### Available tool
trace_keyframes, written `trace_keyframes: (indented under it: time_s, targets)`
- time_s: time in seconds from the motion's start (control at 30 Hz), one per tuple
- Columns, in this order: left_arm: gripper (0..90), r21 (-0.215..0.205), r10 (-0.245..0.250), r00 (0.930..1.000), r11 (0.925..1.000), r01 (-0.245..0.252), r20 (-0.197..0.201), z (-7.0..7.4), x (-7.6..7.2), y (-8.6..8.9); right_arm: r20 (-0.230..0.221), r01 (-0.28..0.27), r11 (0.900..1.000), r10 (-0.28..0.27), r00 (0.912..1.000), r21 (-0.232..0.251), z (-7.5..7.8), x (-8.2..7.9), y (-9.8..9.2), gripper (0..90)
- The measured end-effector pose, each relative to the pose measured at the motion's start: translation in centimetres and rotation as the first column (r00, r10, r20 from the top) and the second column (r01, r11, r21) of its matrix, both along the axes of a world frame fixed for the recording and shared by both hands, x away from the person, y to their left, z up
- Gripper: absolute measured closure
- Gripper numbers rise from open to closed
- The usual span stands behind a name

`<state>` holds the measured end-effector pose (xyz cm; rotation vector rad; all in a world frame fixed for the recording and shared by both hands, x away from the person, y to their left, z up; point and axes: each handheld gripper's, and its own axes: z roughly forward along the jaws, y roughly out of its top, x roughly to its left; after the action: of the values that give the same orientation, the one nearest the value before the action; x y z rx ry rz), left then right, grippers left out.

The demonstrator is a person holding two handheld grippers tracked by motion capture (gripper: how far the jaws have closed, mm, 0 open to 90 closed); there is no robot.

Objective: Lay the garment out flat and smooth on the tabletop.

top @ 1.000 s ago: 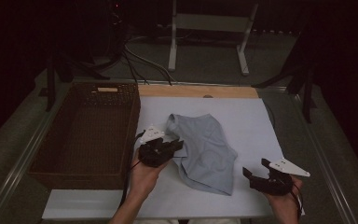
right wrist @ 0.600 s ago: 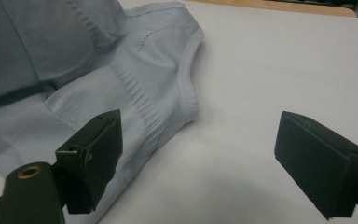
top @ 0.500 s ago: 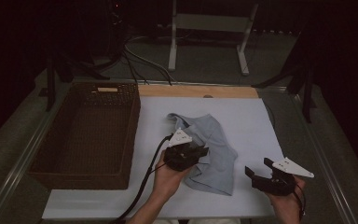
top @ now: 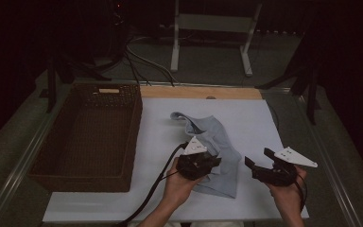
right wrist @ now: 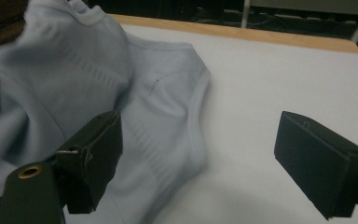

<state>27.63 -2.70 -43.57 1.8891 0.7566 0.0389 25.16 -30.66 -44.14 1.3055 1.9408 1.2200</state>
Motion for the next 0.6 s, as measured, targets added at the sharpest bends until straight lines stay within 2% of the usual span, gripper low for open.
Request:
trace_keyframes:
  time_s: [0.23, 0.4, 0.53, 0.6]
  targets:
    - [87.1, 0.002, -0.015, 0.9999, 0.9999, 0.015, 0.007, -0.5, -0.1, -0.7, 0.003, -0.019, 1.000, 0.019, 0.9998, 0.013, 0.6, 0.9, 0.8, 15.6]
    - [87.1, 0.020, -0.035, 0.9994, 0.9992, 0.035, 0.007, -1.1, -0.4, -1.5, 0.007, -0.041, 0.999, 0.040, 0.9992, 0.025, 1.1, 1.1, 1.4, 15.4]
    - [87.1, 0.031, -0.043, 0.9991, 0.9986, 0.042, 0.007, -1.5, -0.7, -2.2, 0.011, -0.068, 0.997, 0.068, 0.9976, 0.043, 1.6, 1.3, 2.1, 15.7]
    - [87.1, 0.042, -0.053, 0.9986, 0.9978, 0.052, 0.007, -1.7, -0.8, -2.5, 0.011, -0.092, 0.993, 0.091, 0.9957, 0.069, 1.8, 1.4, 2.6, 15.8]
